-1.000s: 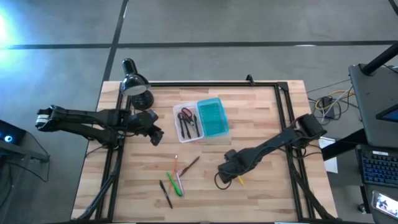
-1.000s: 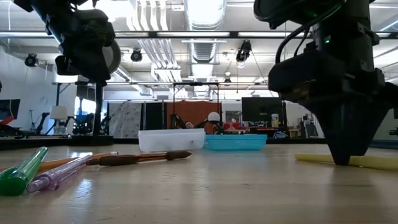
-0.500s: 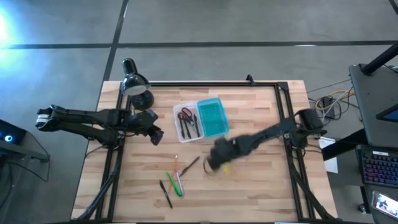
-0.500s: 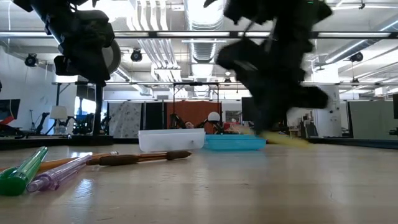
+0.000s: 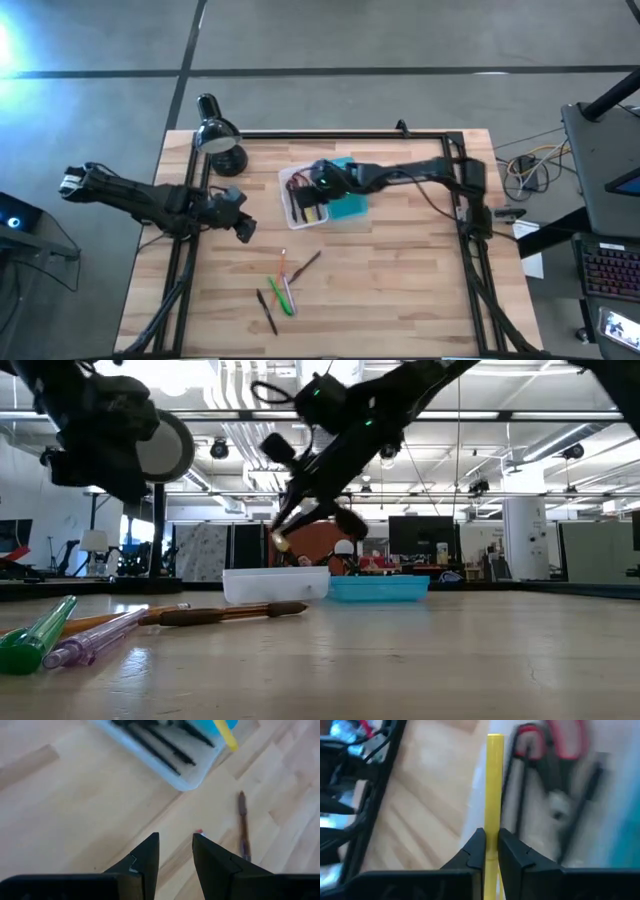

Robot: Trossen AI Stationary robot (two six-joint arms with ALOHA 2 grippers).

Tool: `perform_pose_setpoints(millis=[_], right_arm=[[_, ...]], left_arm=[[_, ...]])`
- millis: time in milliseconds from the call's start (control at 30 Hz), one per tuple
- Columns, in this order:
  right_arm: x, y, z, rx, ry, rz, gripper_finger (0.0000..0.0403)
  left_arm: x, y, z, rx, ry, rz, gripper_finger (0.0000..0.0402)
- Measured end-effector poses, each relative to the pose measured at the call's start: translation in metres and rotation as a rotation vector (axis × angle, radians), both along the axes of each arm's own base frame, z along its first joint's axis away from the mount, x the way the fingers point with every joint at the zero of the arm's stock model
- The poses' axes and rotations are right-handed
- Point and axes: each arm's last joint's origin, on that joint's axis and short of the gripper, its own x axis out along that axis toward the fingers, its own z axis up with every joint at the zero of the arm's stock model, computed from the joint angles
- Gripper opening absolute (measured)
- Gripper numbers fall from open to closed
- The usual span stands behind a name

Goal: Pick & place school supplies into a supply box
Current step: Put the yellow pen into the supply box, then put the pencil into the supply box

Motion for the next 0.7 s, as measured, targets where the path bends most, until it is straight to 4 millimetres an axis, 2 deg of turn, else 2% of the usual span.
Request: perform_pose_setpoints(millis=[133, 267, 400, 500, 600, 700], right_arm=[[0.021, -0.022, -0.010, 0.004, 0.071, 0.023, 0.0038], [0.032, -0.028, -0.018, -0.037, 0.203, 0.059, 0.0082], [0.038, -0.025, 0.001, -0.105, 0.220, 0.119, 0.0138], [0.036, -0.015, 0.017, -0.262, 0.250, 0.151, 0.0180], [0.023, 0.004, 0.048, -0.409, 0.302, 0.175, 0.0212], [0.001, 0.024, 0.070, -0.434, 0.368, 0.191, 0.0235]], left_arm=[[-0.004, -0.003, -0.007, -0.044, -0.002, 0.050, 0.0101], [-0.002, -0.006, -0.006, -0.066, -0.033, 0.049, 0.0101], [0.000, -0.010, -0.006, -0.084, -0.047, 0.029, 0.0101], [0.002, -0.011, -0.011, -0.110, -0.025, 0.038, 0.0101], [0.006, -0.014, -0.020, -0.144, -0.010, 0.074, 0.0101], [0.016, -0.021, -0.030, -0.181, -0.022, 0.103, 0.0101]])
